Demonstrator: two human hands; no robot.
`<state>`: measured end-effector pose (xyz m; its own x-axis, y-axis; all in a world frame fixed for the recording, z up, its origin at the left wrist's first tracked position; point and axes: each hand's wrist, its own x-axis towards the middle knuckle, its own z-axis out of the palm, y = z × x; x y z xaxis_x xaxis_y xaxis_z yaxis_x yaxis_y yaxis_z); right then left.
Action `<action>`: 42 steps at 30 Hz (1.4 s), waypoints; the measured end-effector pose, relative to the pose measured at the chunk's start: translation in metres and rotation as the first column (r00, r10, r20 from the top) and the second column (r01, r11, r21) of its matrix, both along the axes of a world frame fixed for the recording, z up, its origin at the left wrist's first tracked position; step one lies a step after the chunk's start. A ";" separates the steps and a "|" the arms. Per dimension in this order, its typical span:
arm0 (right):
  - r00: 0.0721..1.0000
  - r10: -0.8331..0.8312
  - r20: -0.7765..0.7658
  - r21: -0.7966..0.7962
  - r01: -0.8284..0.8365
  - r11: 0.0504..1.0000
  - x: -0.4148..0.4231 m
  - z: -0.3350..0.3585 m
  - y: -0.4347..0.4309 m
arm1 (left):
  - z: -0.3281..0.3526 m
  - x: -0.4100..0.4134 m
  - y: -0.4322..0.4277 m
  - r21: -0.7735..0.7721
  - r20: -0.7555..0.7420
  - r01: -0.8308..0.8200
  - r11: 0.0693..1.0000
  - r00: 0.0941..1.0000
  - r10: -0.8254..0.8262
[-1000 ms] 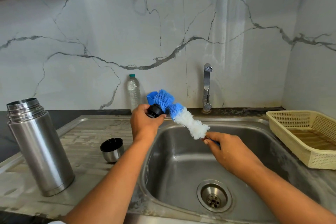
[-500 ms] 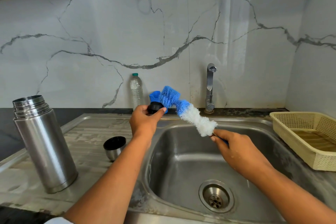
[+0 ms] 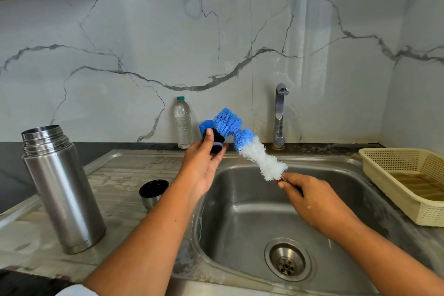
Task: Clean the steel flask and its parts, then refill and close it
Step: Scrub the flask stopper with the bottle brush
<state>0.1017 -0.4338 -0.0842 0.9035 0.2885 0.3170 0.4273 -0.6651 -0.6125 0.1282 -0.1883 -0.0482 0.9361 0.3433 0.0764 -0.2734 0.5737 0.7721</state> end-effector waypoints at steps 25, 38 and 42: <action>0.997 0.043 -0.061 0.000 -0.043 0.999 -0.001 0.003 0.002 | -0.007 -0.004 0.014 0.305 0.032 -0.078 0.949 0.997 0.071; 0.999 -0.006 -0.041 -0.053 0.003 0.999 0.000 0.009 -0.004 | -0.011 0.000 0.013 0.708 0.123 -0.270 0.653 0.957 0.262; 0.998 -0.028 -0.059 -0.088 0.023 0.996 -0.001 0.011 -0.006 | -0.007 0.002 0.025 0.660 0.154 -0.376 0.650 0.915 0.372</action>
